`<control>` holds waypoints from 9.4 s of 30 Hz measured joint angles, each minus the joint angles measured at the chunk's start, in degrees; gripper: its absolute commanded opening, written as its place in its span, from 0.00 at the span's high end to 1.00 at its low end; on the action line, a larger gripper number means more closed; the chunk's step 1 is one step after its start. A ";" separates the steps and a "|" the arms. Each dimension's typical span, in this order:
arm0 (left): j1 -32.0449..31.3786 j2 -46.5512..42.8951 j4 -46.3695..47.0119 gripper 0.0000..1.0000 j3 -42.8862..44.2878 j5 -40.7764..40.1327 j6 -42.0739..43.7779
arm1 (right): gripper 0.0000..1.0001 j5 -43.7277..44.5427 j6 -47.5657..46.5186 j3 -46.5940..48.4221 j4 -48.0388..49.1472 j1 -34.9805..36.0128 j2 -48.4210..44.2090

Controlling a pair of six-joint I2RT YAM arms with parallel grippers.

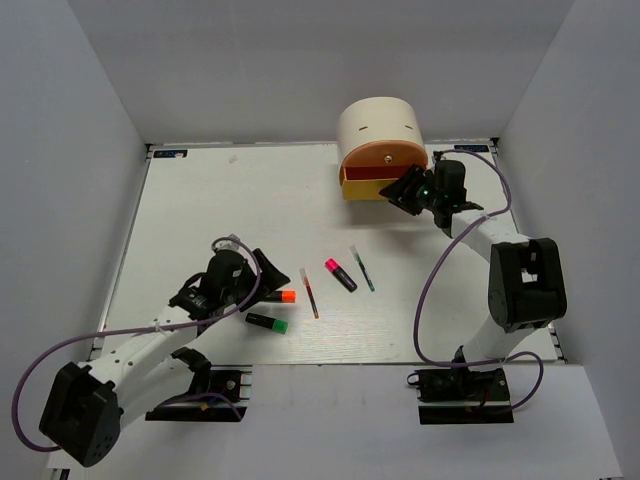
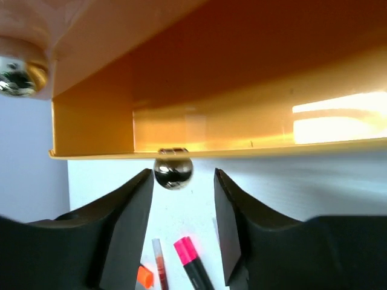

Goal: Sort the stationery into containers
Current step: Open the drawer in the storage box, then pick up the pen from the center of the board, then place the pen in the drawer, then pick up the pen from the center of the board, then place the pen in the drawer.

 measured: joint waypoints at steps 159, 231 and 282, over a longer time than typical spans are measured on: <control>-12.81 62.20 51.89 0.44 56.59 -17.20 38.75 | 0.59 -16.59 -43.82 -29.11 -12.37 -7.87 -43.63; -11.26 -1.03 -30.64 0.02 5.31 -13.42 -30.45 | 0.89 3.39 -60.33 15.80 -38.40 29.16 -3.21; -11.26 0.55 -27.76 0.02 2.45 -12.07 -30.77 | 1.00 -27.12 -83.23 10.43 4.09 7.80 -2.29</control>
